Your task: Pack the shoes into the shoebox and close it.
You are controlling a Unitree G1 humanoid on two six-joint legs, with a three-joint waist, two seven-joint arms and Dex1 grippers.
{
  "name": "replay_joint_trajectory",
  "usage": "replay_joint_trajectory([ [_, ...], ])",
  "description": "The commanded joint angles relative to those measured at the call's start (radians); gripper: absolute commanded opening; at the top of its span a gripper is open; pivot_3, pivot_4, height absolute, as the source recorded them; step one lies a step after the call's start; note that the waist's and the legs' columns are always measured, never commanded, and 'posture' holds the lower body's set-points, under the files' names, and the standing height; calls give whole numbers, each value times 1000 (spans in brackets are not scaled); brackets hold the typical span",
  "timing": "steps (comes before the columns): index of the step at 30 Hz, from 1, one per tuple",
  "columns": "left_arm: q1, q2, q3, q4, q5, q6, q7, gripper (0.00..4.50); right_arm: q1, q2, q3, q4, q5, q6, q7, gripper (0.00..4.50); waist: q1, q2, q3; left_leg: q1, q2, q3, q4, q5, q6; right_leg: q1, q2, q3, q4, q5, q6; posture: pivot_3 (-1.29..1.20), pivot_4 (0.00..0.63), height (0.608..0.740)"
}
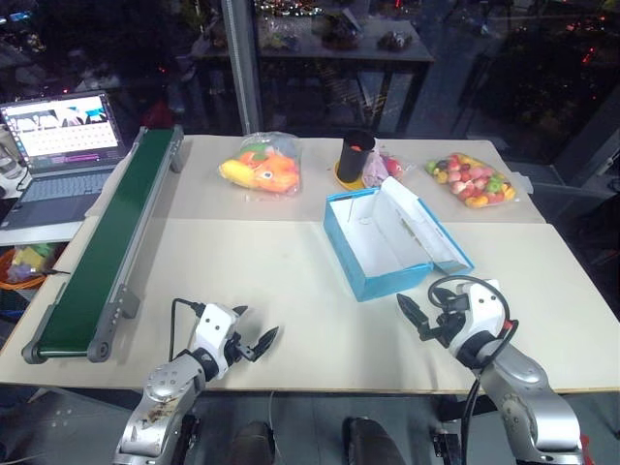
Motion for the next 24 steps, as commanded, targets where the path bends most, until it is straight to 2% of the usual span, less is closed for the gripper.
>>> replay_joint_trajectory([
  [1, -66, 5, 42, 14, -38, 8, 4, 4500, -12, -22, -48, -86, 37, 36, -10, 4446, 0, 0, 0, 0, 0, 0, 0, 0, 0, 0, 0, 0, 0, 0, 0, 0, 150, 733],
  [3, -161, 18, 96, 64, -61, -7, 5, 4500, -36, -61, -106, -156, 87, 101, -18, 4446, 6, 1, 1, 0, 0, 0, 0, 0, 0, 0, 0, 0, 0, 0, 0, 0, 150, 733],
  [7, -386, 52, 180, 148, -96, 6, 36, 4500, -196, -196, -200, -240, 246, 275, -2, 4446, 7, 0, 5, -3, 0, -1, 8, 0, 0, 0, 0, -1, 4, 1, 1, 0, 150, 733],
  [11, -565, 85, 239, 224, -94, 7, 77, 4500, -392, -288, -208, -198, 346, 372, 19, 4446, -3, -2, 6, -1, 0, -1, 9, 0, 0, 2, 1, 0, 3, 2, 2, 0, 150, 733],
  [13, -633, 100, 265, 227, -95, 29, 109, 4500, -489, -306, -169, -153, 361, 386, 40, 4446, -5, -2, 6, -2, 0, -2, 7, 0, 1, 2, 1, 0, 2, 5, 6, 0, 150, 733],
  [16, -671, 123, 298, 198, -92, 86, 166, 4500, -584, -304, -83, -84, 340, 368, 88, 4446, -5, -2, 7, -4, 0, -3, 6, 0, 1, 1, 2, 0, 0, 6, 8, 0, 150, 733],
  [19, -645, 139, 341, 144, -61, 153, 270, 4500, -680, -236, 29, 30, 286, 308, 117, 4446, -14, -3, 7, -6, 0, -3, 6, -2, 4, 0, 2, 0, -1, 9, 2, 0, 150, 733],
  [24, -512, 154, 398, 21, -48, 232, 340, 4500, -754, -150, 157, 170, 199, 211, 190, 4446, -14, -3, 8, -7, 0, -3, 6, -2, 4, -1, 1, -1, -1, 10, 2, 0, 150, 733],
])
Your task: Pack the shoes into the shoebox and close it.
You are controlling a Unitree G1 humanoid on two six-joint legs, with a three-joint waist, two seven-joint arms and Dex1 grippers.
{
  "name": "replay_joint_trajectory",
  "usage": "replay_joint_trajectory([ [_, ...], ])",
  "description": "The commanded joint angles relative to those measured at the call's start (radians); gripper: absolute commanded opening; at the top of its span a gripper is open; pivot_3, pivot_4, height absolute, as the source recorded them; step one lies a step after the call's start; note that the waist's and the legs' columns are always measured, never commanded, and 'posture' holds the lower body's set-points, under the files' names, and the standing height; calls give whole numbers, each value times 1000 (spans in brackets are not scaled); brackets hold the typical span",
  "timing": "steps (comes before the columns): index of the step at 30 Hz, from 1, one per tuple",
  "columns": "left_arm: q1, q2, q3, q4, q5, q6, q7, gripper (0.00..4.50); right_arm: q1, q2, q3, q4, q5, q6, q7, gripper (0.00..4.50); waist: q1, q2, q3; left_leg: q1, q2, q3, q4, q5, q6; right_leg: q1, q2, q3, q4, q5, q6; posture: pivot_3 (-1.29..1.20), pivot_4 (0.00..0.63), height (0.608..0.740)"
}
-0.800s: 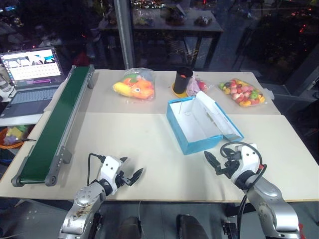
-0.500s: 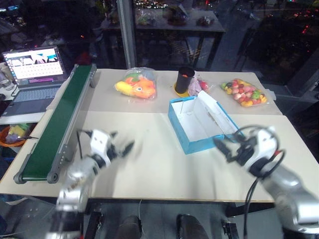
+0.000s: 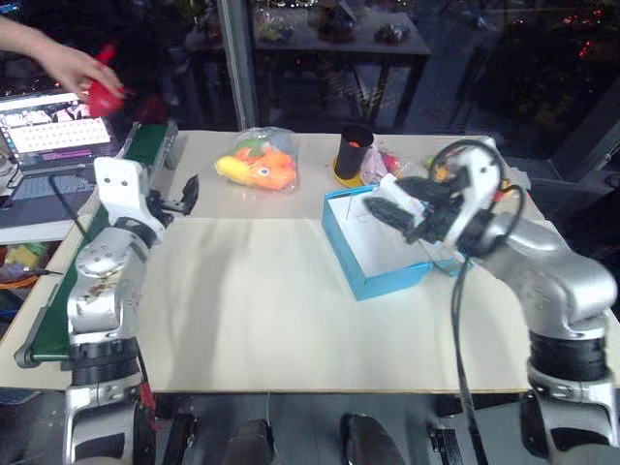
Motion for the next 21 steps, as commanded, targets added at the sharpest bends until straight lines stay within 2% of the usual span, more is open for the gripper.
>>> replay_joint_trajectory([
  [1, 68, 26, 65, -97, 25, 60, 66, 4500, -71, 50, 60, 71, -47, -82, 52, 4446, 0, 0, 1, 0, 0, 0, 0, 0, 0, 0, 0, 0, 0, 0, 0, 0, 150, 733],
  [10, 206, 1, 132, -190, 20, 133, 137, 4500, -166, 200, 202, 259, -161, -126, 111, 4446, 6, -1, 1, 1, 0, 0, 1, 1, -1, -1, 0, -1, 3, 1, -1, 0, 150, 733],
  [15, 241, 3, 195, -114, 13, 74, 132, 4500, -155, 260, 212, 239, -157, -120, 136, 4446, 8, -1, 1, 1, 0, 0, 1, 1, -1, -1, 0, -1, 3, 2, -2, 0, 150, 733],
  [21, 273, 55, 255, 39, -10, -88, 23, 4500, -109, 268, 206, 190, -159, -128, 153, 4446, 9, -1, 1, 1, 1, 0, 1, 1, -1, -2, 1, -1, 4, 2, -2, 0, 150, 733],
])
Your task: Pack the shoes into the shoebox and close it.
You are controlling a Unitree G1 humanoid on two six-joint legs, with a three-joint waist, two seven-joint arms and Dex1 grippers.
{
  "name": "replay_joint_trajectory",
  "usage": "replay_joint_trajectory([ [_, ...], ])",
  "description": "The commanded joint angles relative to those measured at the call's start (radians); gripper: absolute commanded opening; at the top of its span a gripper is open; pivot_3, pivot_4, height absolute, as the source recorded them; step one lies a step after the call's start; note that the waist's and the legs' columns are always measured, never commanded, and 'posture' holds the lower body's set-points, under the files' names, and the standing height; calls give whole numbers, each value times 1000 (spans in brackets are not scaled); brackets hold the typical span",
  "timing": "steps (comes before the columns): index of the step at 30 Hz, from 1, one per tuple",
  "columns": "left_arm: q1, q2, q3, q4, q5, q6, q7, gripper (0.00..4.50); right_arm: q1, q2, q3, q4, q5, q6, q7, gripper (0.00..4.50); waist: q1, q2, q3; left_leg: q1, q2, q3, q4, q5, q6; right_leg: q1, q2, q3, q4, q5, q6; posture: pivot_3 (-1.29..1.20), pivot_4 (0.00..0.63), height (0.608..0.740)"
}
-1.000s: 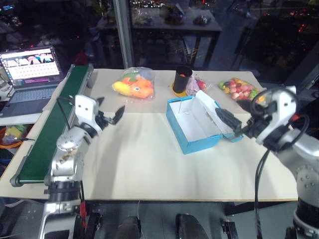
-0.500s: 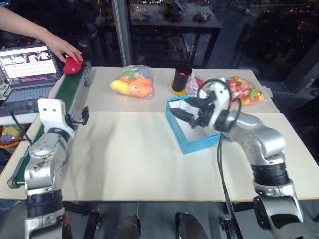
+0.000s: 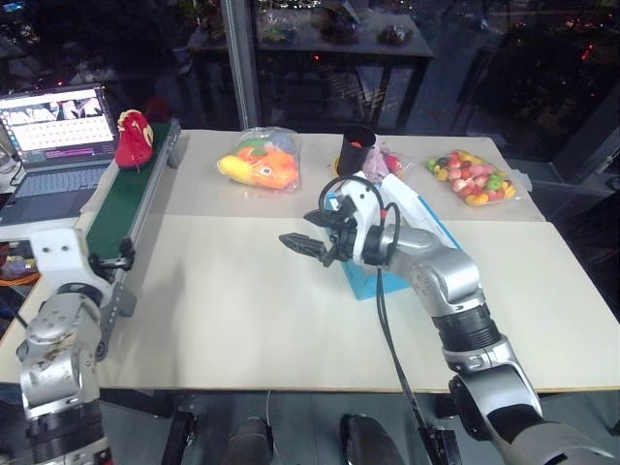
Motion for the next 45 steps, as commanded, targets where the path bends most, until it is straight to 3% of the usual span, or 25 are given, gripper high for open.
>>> replay_joint_trajectory([
  [1, 2, 38, 46, 54, -23, -94, -56, 4500, 15, 0, -24, -65, 4, -32, 15, 4446, 0, 0, 0, 0, 0, 0, 0, 0, 0, 0, 0, 0, 0, 0, 0, 0, 150, 733],
  [17, -100, 176, 76, 286, -60, -192, -150, 4500, 47, 24, -34, -45, -67, -121, -27, 4446, 1, 0, 0, 0, 0, 0, 0, 0, 0, 0, 0, 0, 1, 0, 0, 0, 150, 733],
  [45, -186, 251, 58, 583, -119, -64, -220, 4500, 58, 40, -26, -60, -72, -103, -28, 4446, -1, 0, 0, 1, 0, 0, 0, 0, -1, -1, 0, 0, 3, 0, 0, 0, 150, 733],
])
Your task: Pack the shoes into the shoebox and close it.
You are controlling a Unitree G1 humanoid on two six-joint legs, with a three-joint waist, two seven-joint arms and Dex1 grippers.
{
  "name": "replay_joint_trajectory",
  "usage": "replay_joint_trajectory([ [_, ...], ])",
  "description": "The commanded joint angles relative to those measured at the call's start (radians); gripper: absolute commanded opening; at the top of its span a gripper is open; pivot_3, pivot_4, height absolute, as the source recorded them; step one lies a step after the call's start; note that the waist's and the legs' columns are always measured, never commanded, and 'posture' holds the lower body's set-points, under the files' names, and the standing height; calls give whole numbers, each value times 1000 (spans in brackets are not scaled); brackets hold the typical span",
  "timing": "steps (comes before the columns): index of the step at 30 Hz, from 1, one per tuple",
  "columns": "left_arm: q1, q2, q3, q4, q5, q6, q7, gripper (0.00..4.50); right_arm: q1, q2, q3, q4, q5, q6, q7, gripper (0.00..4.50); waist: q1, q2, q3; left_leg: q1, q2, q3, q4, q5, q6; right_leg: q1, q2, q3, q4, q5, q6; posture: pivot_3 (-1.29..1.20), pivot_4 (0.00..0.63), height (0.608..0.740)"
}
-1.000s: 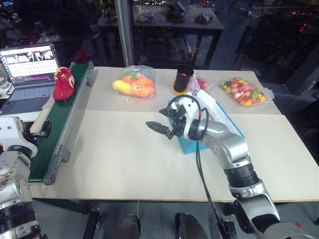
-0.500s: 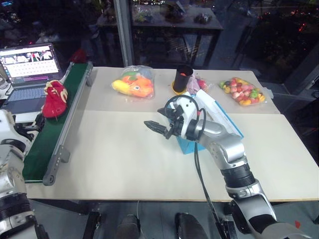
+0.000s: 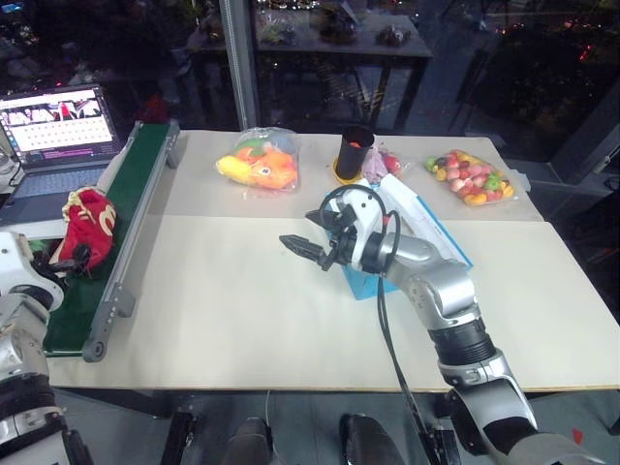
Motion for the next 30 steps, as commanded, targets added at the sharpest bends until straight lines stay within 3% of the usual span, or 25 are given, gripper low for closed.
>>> replay_joint_trajectory([
  [1, -15, 42, -11, 27, -1, 22, -26, 4500, -2, 1, -18, -33, -1, -11, -1, 4446, 0, 0, 0, 0, 0, 0, 0, 0, 0, 0, 0, 0, 0, 0, 0, 0, 150, 733],
  [4, -13, 55, -28, 50, 8, 34, -43, 4500, -4, -1, -13, -30, -7, -14, 0, 4446, 0, 0, 0, 0, 0, 0, 0, 0, 0, 0, 0, 0, 1, 0, 0, 0, 150, 733],
  [7, -12, 54, -35, 56, 0, 30, -68, 3821, -4, -1, -9, -28, -12, -17, 0, 4500, 0, 0, 0, 2, 0, 0, 0, 0, 0, 0, 0, 0, 5, -2, -2, 0, 150, 733],
  [14, -7, 41, -45, 33, -6, 32, -94, 1489, -5, 3, -4, -30, -18, -18, 0, 4500, 8, 0, 0, 6, 0, 0, 0, 2, -4, 0, 0, -1, 11, -7, 2, 0, 150, 733],
  [17, -22, 23, -55, -14, -23, 46, -97, 821, -4, 2, -6, -33, -20, -17, -1, 4500, 9, 0, 0, 6, 1, 0, 0, 3, -4, 1, 0, -1, 11, -7, 3, 0, 150, 733],
  [20, -59, -21, -73, -184, -99, 106, -114, 821, -6, 17, -32, -36, 5, 6, -18, 4500, 16, -1, 0, 5, 1, 0, 0, 3, -4, 1, -1, -2, 11, -7, 3, 0, 150, 733],
  [25, -148, -80, -139, -461, -225, 241, -113, 821, -32, 98, -186, -45, 161, 130, -103, 4500, 12, -13, 6, 2, 2, -1, 0, 4, -6, 0, 0, -3, 10, -2, -4, 0, 150, 733],
  [30, -254, -119, -208, -554, -268, 319, -76, 821, -76, 168, -324, -54, 321, 214, -192, 4500, -6, -13, 7, 1, 1, -1, 0, 4, -5, 0, 0, -2, 8, -2, -4, 0, 150, 733],
])
